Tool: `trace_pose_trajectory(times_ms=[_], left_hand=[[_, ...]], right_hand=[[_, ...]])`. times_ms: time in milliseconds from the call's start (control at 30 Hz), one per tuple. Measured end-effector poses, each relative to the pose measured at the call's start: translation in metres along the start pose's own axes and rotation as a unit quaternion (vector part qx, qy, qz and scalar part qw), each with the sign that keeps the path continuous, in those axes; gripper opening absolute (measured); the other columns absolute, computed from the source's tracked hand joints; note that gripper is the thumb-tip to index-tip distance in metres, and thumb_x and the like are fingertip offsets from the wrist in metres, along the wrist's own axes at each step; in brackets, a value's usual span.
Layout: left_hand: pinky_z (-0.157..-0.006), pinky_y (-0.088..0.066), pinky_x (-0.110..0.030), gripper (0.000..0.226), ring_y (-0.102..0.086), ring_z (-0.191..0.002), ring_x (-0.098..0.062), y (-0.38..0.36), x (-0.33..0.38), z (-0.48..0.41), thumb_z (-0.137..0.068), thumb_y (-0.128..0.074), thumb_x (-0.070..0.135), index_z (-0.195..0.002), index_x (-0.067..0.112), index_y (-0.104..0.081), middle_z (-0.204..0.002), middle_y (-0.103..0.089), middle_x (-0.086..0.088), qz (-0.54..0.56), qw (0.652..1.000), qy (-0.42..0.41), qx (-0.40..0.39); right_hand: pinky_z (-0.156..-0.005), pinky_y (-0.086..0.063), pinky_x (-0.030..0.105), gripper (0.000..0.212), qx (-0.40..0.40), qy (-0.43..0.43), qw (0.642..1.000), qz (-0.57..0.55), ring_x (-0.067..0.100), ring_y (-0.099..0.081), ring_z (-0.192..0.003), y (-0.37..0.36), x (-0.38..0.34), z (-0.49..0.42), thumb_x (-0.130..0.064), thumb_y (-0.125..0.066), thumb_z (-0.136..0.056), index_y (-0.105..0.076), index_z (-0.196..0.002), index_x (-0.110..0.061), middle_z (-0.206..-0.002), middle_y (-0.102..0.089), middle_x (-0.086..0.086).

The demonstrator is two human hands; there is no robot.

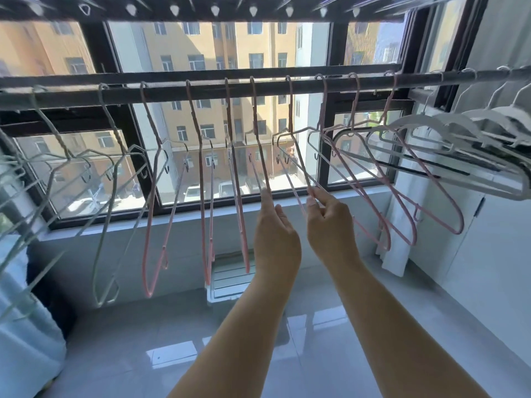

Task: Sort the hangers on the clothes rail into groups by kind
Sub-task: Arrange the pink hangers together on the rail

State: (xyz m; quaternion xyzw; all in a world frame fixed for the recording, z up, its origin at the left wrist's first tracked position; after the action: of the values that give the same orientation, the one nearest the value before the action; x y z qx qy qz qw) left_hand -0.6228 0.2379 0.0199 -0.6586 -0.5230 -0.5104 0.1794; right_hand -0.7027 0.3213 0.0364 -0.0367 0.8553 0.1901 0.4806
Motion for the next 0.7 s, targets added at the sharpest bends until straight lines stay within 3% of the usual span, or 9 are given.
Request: trace_pose_trajectory(times_ms=[67, 133, 233, 300, 367, 467, 533, 600, 700], left_hand=[[-0.062, -0.047, -0.032, 0.047, -0.06, -0.075, -0.023, -0.001, 0.0, -0.002, -0.098, -0.027, 0.019, -0.143, 0.017, -0.018, -0.111, -0.061, -0.012, -0.013, 1.0, 0.005, 0.004], [-0.054, -0.045, -0.031, 0.047, -0.054, -0.061, -0.015, -0.002, 0.002, -0.003, -0.098, -0.027, 0.02, -0.144, 0.018, -0.018, -0.098, -0.062, -0.012, -0.017, 1.0, 0.0, 0.011], [-0.079, -0.047, -0.027, 0.047, -0.06, -0.099, -0.023, -0.005, 0.004, -0.005, -0.098, -0.028, 0.019, -0.143, 0.018, -0.018, -0.13, -0.052, -0.006, -0.023, 1.0, -0.002, 0.013], [-0.081, -0.045, -0.028, 0.047, -0.058, -0.105, -0.026, -0.007, 0.006, -0.006, -0.097, -0.028, 0.019, -0.143, 0.018, -0.018, -0.134, -0.05, -0.006, -0.022, 1.0, 0.0, 0.012], [-0.085, -0.043, -0.024, 0.047, -0.055, -0.11, -0.025, -0.009, 0.007, -0.005, -0.097, -0.028, 0.018, -0.143, 0.017, -0.018, -0.137, -0.047, -0.007, -0.018, 1.0, 0.002, 0.01], [-0.085, -0.026, -0.009, 0.046, -0.043, -0.124, -0.017, -0.012, 0.005, -0.004, -0.098, -0.028, 0.016, -0.143, 0.015, -0.019, -0.141, -0.042, -0.005, -0.015, 1.0, 0.012, 0.004], [-0.084, -0.026, -0.01, 0.046, -0.042, -0.124, -0.017, -0.013, 0.004, -0.002, -0.098, -0.028, 0.015, -0.143, 0.015, -0.019, -0.14, -0.043, -0.006, -0.012, 1.0, 0.013, 0.004], [-0.086, -0.025, -0.01, 0.046, -0.041, -0.126, -0.017, -0.013, 0.003, 0.0, -0.098, -0.028, 0.016, -0.143, 0.015, -0.019, -0.142, -0.041, -0.006, -0.009, 1.0, 0.015, 0.002], [-0.081, -0.02, -0.002, 0.046, -0.039, -0.127, -0.016, -0.013, 0.002, 0.001, -0.098, -0.028, 0.017, -0.143, 0.015, -0.018, -0.143, -0.039, -0.005, -0.011, 1.0, 0.019, 0.006]], right_hand=[[-0.066, -0.044, 0.015, 0.037, 0.003, 0.0, 1.0, -0.001, 0.011, -0.062, -0.076, 0.003, 0.001, -0.002, -0.018, -0.042, -0.096, -0.05, -0.131, -0.009, -0.114, -0.066, 0.008], [-0.064, -0.046, 0.019, 0.036, 0.005, 0.0, 1.0, -0.003, 0.019, -0.065, -0.078, 0.005, 0.003, -0.004, -0.017, -0.043, -0.095, -0.051, -0.129, -0.009, -0.107, -0.068, 0.01], [-0.074, -0.048, 0.025, 0.034, 0.002, 0.006, 1.0, 0.003, 0.017, -0.061, -0.077, 0.007, 0.002, -0.007, -0.017, -0.043, -0.095, -0.055, -0.125, -0.008, -0.107, -0.068, 0.01], [-0.08, -0.05, 0.033, 0.03, 0.002, 0.0, 1.0, 0.013, 0.026, -0.064, -0.087, 0.01, 0.004, -0.008, -0.016, -0.043, -0.095, -0.059, -0.117, -0.004, -0.109, -0.067, 0.017], [-0.075, -0.051, 0.04, 0.028, -0.006, 0.003, 1.0, 0.015, 0.034, -0.064, -0.079, 0.012, 0.004, -0.008, -0.017, -0.042, -0.095, -0.061, -0.112, -0.004, -0.1, -0.068, 0.023], [-0.061, -0.051, 0.033, 0.031, -0.025, -0.001, 1.0, 0.01, 0.024, -0.056, -0.056, 0.01, 0.006, -0.009, -0.019, -0.041, -0.096, -0.058, -0.119, -0.009, -0.08, -0.069, 0.016], [-0.054, -0.046, 0.025, 0.032, -0.032, -0.005, 0.999, 0.008, 0.015, -0.051, -0.05, 0.008, 0.011, -0.01, -0.02, -0.041, -0.096, -0.056, -0.123, -0.011, -0.07, -0.063, 0.006], [-0.051, -0.04, 0.016, 0.033, -0.033, -0.009, 0.999, 0.004, 0.006, -0.049, -0.053, 0.008, 0.013, -0.009, -0.021, -0.041, -0.096, -0.054, -0.125, -0.012, -0.073, -0.06, -0.001], [-0.056, -0.038, 0.017, 0.033, -0.037, -0.008, 0.999, 0.001, 0.011, -0.05, -0.061, 0.008, 0.014, -0.007, -0.023, -0.041, -0.096, -0.054, -0.125, -0.013, -0.075, -0.056, -0.003]])
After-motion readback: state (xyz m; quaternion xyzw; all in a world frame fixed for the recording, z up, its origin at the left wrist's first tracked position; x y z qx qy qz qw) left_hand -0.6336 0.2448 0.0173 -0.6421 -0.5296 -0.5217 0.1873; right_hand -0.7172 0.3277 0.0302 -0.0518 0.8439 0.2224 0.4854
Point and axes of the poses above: each hand's wrist, its own z-axis away from the middle knuckle, its own y-axis out of the back of the hand, x = y × z, the point moved 8 cm from there along -z, towards the middle knuckle
